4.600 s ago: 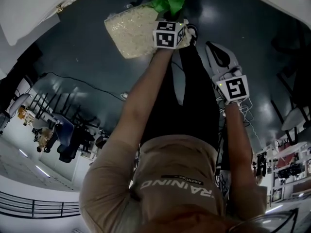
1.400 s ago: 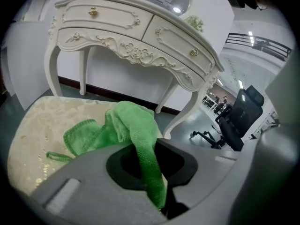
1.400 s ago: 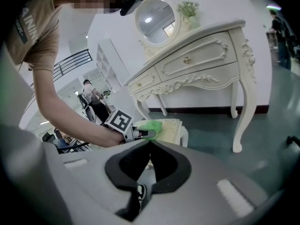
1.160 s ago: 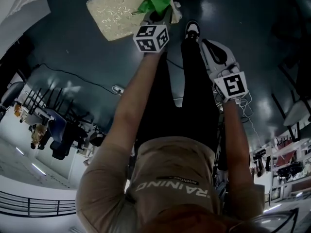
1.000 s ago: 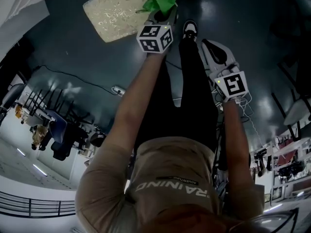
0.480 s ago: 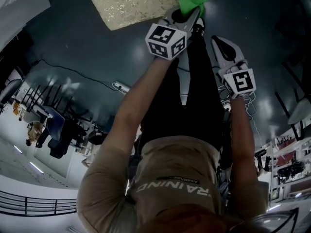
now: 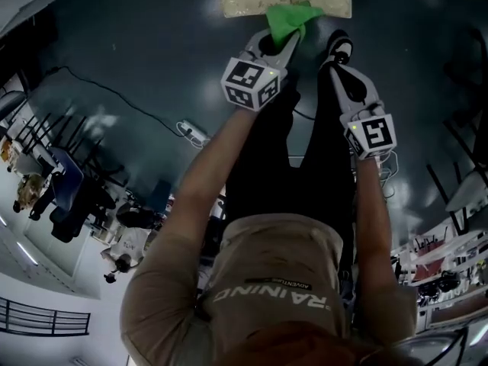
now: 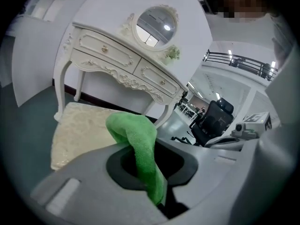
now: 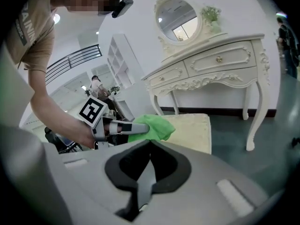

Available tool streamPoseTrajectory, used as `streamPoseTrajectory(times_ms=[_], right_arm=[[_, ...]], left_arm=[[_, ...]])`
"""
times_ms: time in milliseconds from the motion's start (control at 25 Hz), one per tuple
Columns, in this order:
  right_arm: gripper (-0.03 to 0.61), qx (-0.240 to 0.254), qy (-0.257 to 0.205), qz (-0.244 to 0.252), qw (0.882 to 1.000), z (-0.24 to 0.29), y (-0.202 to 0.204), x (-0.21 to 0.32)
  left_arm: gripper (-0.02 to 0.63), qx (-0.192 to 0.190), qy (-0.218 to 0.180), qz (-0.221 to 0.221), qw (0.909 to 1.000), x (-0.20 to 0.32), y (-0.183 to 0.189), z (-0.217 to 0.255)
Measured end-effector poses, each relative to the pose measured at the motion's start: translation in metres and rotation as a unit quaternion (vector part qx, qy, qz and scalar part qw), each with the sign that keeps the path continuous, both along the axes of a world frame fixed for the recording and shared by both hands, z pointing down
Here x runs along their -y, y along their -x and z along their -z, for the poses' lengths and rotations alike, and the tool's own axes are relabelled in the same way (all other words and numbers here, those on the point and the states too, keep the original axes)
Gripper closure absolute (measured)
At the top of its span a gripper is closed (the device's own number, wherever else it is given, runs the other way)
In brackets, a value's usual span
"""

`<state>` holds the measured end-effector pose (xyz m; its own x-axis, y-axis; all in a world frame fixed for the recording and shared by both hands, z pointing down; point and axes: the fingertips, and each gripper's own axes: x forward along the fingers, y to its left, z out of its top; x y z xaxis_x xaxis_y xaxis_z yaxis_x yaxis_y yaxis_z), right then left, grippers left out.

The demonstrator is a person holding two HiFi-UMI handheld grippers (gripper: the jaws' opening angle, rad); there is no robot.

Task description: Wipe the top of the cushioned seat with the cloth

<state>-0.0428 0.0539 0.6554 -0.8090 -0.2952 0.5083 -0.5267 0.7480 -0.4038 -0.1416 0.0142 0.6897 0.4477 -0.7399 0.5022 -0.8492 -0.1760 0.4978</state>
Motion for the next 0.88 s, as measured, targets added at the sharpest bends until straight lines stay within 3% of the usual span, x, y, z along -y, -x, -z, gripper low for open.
streamPoseTrajectory(times_ms=[240,400,640,880], right_arm=[[0.577,0.014,0.001,0.019,1.0,0.02,0.069,-0.042],[0.577,0.011,0.006,0.047,0.999,0.018,0.093,-0.058],[0.577,-0.007,0.01,0.057,0.998,-0.001,0.085,-0.067],[0.577,-0.016,0.03,0.026,0.999,-0.015,0.06,-0.061]], left_arm=[[0.568,0.024,0.005,0.048,0.9986,-0.049,0.091,-0.001],[0.568,0.042,0.008,0.103,0.9937,-0.068,0.149,-0.014],[0.568,0.073,0.027,0.171,0.9821,-0.073,0.215,-0.053],[0.568,0.085,0.052,0.185,0.9776,-0.054,0.231,-0.088]])
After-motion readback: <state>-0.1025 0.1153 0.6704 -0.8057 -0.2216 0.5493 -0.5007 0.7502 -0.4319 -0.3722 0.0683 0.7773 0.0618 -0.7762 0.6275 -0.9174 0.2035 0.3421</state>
